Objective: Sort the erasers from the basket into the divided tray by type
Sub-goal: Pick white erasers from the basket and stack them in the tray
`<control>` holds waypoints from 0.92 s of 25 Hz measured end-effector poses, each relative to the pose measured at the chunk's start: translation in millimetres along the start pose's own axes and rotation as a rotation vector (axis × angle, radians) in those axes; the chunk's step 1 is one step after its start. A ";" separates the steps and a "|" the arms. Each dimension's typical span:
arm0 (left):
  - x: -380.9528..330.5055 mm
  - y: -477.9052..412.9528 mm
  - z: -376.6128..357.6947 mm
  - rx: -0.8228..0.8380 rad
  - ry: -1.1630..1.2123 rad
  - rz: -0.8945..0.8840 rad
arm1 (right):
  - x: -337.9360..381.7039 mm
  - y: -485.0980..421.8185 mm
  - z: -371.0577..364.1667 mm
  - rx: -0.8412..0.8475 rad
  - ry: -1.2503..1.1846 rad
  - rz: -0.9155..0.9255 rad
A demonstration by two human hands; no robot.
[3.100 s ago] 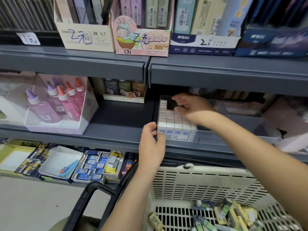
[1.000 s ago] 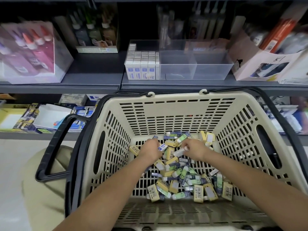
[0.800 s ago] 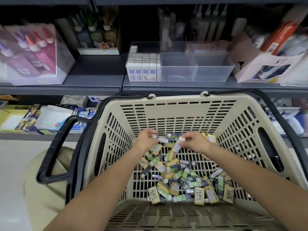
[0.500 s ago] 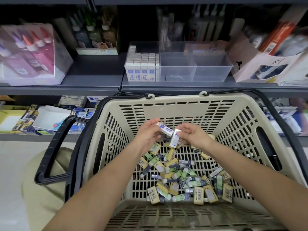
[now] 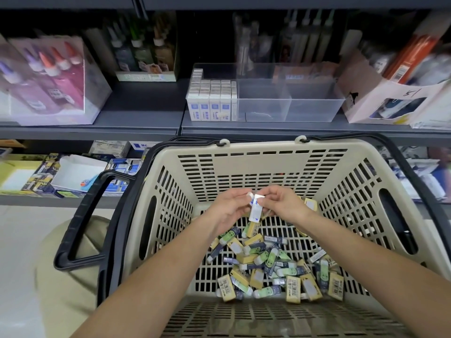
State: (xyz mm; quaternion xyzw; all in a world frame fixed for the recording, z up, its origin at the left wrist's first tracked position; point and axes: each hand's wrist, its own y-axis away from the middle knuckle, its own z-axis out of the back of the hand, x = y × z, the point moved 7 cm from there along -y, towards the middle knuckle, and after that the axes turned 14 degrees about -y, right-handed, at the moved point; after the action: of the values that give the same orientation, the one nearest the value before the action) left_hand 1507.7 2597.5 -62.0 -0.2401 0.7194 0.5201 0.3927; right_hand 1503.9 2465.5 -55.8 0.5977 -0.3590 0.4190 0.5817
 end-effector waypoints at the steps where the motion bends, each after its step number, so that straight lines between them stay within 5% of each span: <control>1: -0.9 -0.4 0.4 -0.022 -0.046 -0.013 | 1.1 -0.5 0.6 -0.010 -0.010 0.006; 4: -1.7 -1.3 4.0 -0.097 -0.092 -0.022 | 4.0 0.2 0.3 -0.007 -0.048 0.016; 10: 13.7 2.5 -9.0 0.066 -0.001 0.153 | 3.3 -2.4 1.5 -0.016 -0.183 -0.013; 12: 18.7 0.1 3.4 -0.004 -0.006 0.188 | -2.5 -4.4 25.3 -0.115 0.077 -0.016; 14: 26.6 -2.8 21.4 -0.079 0.026 0.247 | -14.8 -4.2 47.6 -0.166 0.647 -0.025; 17: 30.2 -6.2 41.3 -0.119 0.057 0.268 | -47.7 -0.3 39.2 0.036 1.127 -0.115; 19: 30.1 -9.0 46.2 -0.123 0.045 0.251 | -60.3 3.1 20.9 0.157 1.080 -0.109; 23: 32.9 -12.5 49.0 -0.165 -0.043 0.263 | -67.0 10.8 -9.3 0.348 0.576 -0.167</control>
State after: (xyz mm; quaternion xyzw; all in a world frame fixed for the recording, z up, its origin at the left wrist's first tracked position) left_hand 1513.7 2641.2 -103.2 -0.1640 0.6910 0.6294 0.3153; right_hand 1467.1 2470.2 -113.3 0.5723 -0.0532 0.5765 0.5807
